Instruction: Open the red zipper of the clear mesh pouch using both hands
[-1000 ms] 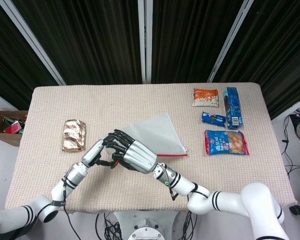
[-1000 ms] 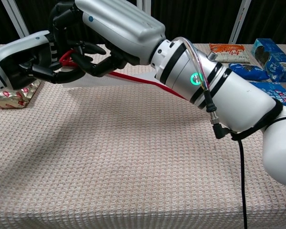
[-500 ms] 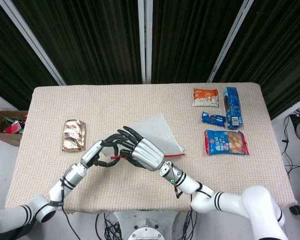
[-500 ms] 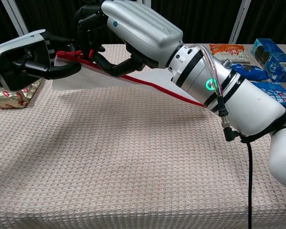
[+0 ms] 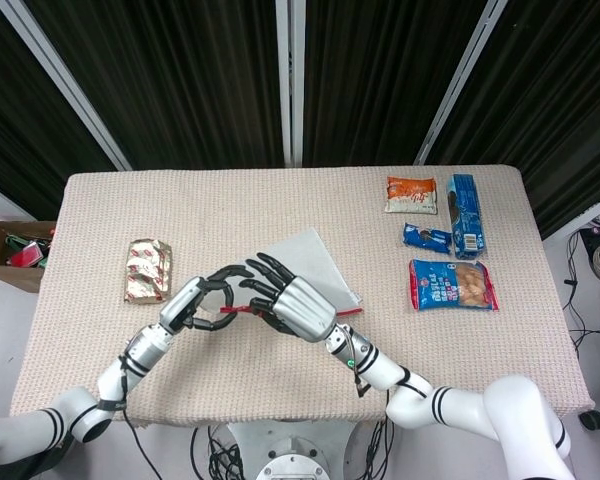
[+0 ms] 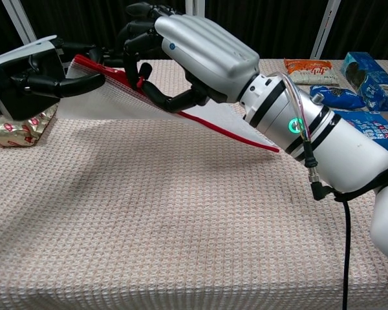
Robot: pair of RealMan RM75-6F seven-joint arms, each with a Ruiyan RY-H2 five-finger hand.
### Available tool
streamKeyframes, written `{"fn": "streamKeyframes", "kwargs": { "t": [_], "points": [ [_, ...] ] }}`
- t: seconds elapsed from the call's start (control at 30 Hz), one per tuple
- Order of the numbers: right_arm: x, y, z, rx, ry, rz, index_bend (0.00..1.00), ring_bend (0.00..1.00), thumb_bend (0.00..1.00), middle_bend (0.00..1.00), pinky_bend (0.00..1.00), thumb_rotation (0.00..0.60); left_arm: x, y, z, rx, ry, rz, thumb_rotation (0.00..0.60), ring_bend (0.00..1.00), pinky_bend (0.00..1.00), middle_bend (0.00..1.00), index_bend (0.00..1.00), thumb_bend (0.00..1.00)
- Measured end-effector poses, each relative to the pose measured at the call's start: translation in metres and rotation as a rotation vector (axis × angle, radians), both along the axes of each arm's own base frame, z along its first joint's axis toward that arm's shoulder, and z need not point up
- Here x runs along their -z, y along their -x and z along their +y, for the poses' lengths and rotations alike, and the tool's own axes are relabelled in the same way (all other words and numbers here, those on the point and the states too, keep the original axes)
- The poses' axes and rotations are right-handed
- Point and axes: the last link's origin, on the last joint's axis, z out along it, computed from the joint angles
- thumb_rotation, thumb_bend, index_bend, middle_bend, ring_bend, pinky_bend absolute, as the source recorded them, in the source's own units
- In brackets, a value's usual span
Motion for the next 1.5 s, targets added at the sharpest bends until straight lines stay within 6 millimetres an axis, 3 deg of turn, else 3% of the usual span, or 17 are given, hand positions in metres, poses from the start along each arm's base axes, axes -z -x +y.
{"fn": "streamKeyframes", "kwargs": {
  "t": [0.3, 0.7, 1.5],
  "points": [
    [0.001, 0.01, 0.002, -0.005, 0.026, 0.018, 0.96, 0.0, 0.6, 0.24, 0.0, 0.6, -0.001, 0.003, 0.004, -0.022, 0.011, -0.049, 0.6, 0.1, 0.11, 0.22, 0.65, 0.41],
    [-0.012, 0.045, 0.001, 0.041, 0.073, 0.077, 0.96, 0.0, 0.6, 0.24, 0.0, 0.6, -0.008, 0.021, 0.008, -0.087, -0.006, -0.073, 0.6, 0.1, 0.11, 0.22, 0.65, 0.41],
    [-0.066, 0.154, 0.006, 0.248, 0.189, 0.245, 0.96, 0.0, 0.6, 0.24, 0.0, 0.6, -0.012, 0.058, 0.014, -0.238, -0.056, -0.016, 0.6, 0.1, 0.11, 0.22, 0.65, 0.42]
  ]
}}
